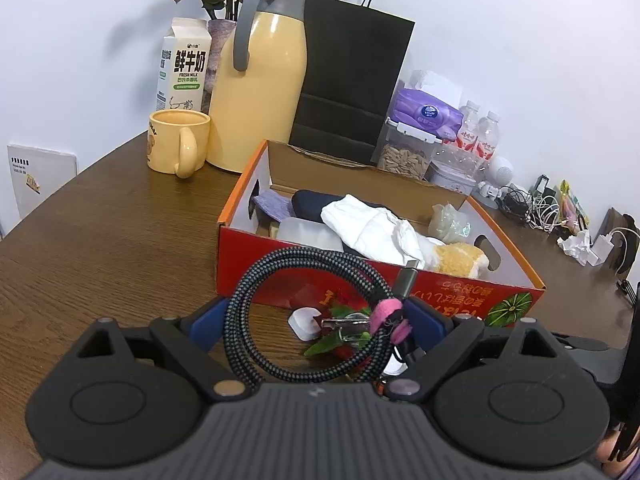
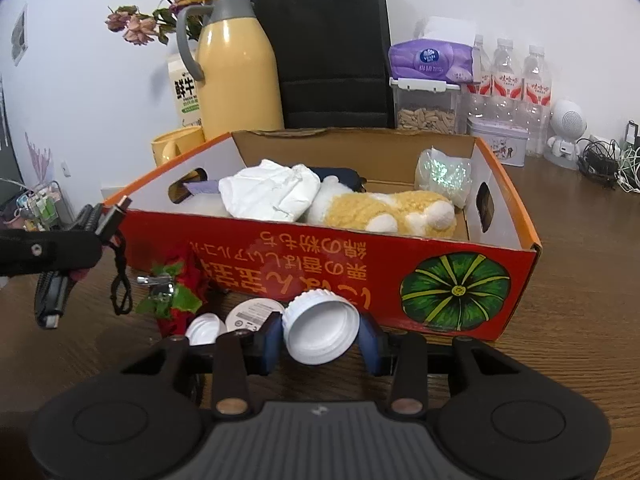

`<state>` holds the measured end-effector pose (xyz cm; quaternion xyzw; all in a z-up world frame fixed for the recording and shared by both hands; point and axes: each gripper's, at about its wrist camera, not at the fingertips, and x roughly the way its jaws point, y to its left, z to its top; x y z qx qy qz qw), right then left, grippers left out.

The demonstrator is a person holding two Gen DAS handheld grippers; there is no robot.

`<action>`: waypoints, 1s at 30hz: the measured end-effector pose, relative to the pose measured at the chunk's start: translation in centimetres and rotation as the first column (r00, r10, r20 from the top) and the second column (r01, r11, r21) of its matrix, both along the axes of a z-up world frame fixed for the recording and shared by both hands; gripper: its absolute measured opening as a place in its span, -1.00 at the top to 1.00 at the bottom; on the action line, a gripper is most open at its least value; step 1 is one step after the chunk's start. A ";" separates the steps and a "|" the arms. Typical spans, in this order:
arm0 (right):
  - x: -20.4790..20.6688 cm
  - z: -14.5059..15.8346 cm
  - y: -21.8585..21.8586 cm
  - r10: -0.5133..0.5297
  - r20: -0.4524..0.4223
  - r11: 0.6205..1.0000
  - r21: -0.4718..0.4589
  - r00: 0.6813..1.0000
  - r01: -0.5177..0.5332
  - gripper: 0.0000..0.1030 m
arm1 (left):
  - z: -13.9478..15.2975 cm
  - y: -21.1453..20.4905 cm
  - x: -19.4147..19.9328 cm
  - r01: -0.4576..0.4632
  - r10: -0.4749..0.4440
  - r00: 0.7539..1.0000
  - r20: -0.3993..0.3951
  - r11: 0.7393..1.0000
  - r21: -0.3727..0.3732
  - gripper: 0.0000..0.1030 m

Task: Organize objects
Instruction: 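Lift the cable with the left tool while the right tool grasps the large white cap, then lower the cable and white cap into the box and open both tools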

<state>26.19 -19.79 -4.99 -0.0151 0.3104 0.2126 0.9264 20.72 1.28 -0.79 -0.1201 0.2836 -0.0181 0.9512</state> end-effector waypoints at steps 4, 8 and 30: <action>-0.6 0.4 -0.2 -0.007 0.025 1.000 0.007 1.000 0.007 0.24 | 0.2 -0.3 -0.2 0.009 -0.009 1.000 -0.001 1.000 0.003 -0.82; -1.5 1.2 -0.3 0.003 0.059 1.000 0.011 0.998 -0.004 0.24 | 0.9 -0.2 -0.1 0.013 -0.013 1.000 0.009 1.000 0.003 -0.82; 3.6 7.5 2.1 -0.045 0.252 0.999 0.031 0.967 0.038 0.24 | 5.2 -1.8 9.3 -0.015 0.016 0.996 0.087 1.000 -0.016 -0.82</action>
